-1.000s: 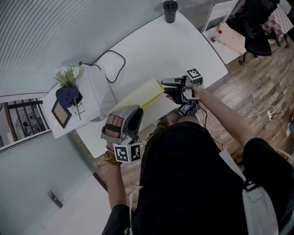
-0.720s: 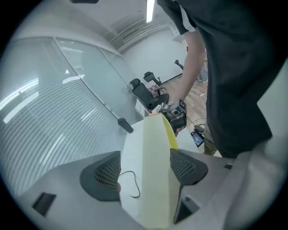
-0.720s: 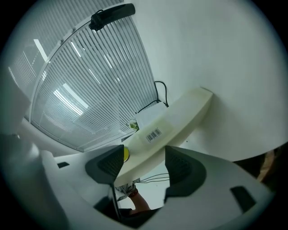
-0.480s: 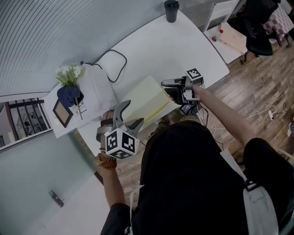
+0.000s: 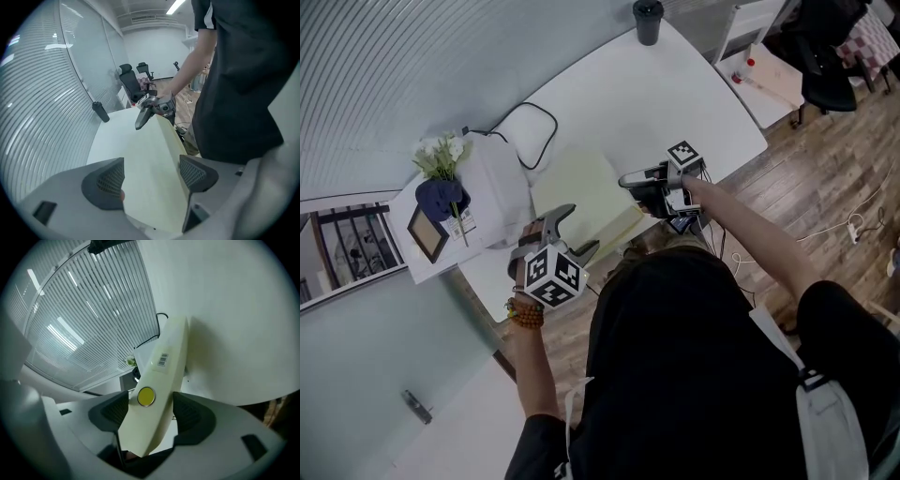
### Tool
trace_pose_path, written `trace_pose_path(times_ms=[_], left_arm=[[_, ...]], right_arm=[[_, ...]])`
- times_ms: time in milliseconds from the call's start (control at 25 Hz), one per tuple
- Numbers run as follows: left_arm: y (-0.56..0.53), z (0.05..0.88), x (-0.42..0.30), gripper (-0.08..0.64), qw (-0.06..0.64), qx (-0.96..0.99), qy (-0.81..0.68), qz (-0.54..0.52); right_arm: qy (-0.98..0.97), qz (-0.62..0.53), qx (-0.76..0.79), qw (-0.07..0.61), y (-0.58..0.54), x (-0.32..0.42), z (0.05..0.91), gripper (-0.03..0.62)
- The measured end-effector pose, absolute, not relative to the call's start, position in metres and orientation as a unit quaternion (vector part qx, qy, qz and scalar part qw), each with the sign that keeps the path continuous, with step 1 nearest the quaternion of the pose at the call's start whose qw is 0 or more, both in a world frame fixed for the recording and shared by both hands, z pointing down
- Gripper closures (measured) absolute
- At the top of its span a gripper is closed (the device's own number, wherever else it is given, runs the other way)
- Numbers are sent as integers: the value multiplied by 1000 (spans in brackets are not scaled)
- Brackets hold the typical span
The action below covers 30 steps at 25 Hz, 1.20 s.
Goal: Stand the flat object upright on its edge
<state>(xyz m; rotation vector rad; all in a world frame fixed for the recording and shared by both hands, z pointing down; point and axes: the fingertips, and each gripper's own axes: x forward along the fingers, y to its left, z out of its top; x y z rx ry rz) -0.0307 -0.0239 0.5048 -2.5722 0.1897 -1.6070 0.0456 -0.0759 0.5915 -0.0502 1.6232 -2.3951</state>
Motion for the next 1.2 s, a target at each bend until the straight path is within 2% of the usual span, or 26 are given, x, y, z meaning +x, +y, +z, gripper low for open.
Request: trace_pose_path(times_ms=[120,480,720,920,1000,1200], left_arm=[[-15,528,-22,189,21,-849,43,-527],[9,581,-19,184,-39,-845,16,-533],[11,609,-29,169,-54,-838,33,-543],[-3,606,-24,170,-85,-857,85,-500],[-16,595,-25,170,-129,-875,128,-449],[-63,571,-46,170,-305,-875,252,-279]], right_arm=[[567,-816,-41,108,-78,47,604,318],[658,-751,-53,-21,-66,34,610,305],[728,-666,-72,-147,-55,16,615,305],[775,-591,-119,-188,-61,11,613,313],[784,-576,-127,-193,-62,14,610,333],[800,-547,-134,-208,-59,21,597,341]])
